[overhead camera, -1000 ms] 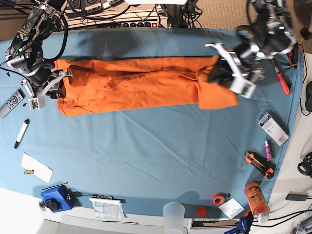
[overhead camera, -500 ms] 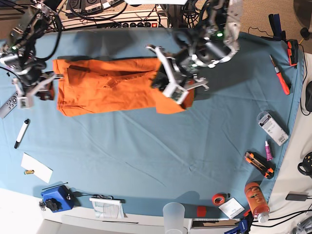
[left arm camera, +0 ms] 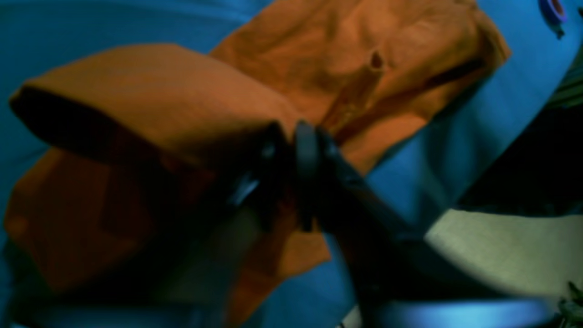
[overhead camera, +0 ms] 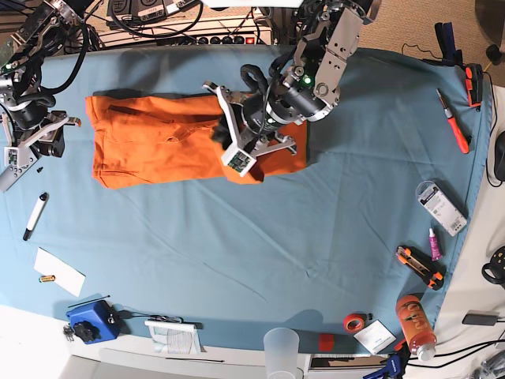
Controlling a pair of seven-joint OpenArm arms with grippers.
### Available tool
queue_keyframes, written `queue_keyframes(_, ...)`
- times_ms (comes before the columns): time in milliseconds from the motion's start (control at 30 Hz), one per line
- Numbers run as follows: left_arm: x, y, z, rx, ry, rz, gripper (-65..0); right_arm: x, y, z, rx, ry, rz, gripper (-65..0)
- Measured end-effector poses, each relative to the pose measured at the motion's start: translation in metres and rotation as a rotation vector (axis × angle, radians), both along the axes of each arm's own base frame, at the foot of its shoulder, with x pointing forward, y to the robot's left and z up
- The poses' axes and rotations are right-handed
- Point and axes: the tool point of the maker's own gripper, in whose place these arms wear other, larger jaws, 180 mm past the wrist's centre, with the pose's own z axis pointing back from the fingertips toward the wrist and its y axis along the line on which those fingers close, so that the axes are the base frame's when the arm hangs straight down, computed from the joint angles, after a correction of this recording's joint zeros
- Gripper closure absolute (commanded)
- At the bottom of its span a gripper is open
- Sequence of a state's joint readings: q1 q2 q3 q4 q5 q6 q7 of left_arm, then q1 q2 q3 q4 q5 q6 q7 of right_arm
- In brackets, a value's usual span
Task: Layout the t-shirt on the table in an organized manner, then fold the t-shirt properly
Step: 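Carry the shirt end with the left gripper toward the right gripper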
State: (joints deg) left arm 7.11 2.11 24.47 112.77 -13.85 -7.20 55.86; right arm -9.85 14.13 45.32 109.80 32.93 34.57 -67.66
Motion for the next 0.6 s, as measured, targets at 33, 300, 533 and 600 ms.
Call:
queue_keyframes(33,-0.002,-0.005,0.006,-0.031,0.001,-0.008,-27.3,0.0,0.0,0.0,0.0,0.0,0.0,-15.9)
queue_keyframes(300,0.01,0.01,0.071,-0.065,-0.185,0.067,-27.9,0.0,0.0,0.0,0.0,-0.003,0.0,-15.9)
queue_keyframes(533,0.018,0.07,0.012,0.24,-0.124,0.232,-16.8,0.001,0.0,0.001,0.0,-0.004,0.001,-15.9)
queue_keyframes(600,0.017,0.076,0.008,0.249,-0.112,0.264,-10.3,0.001,0.0,0.001,-0.001,-0.008,0.001,-15.9)
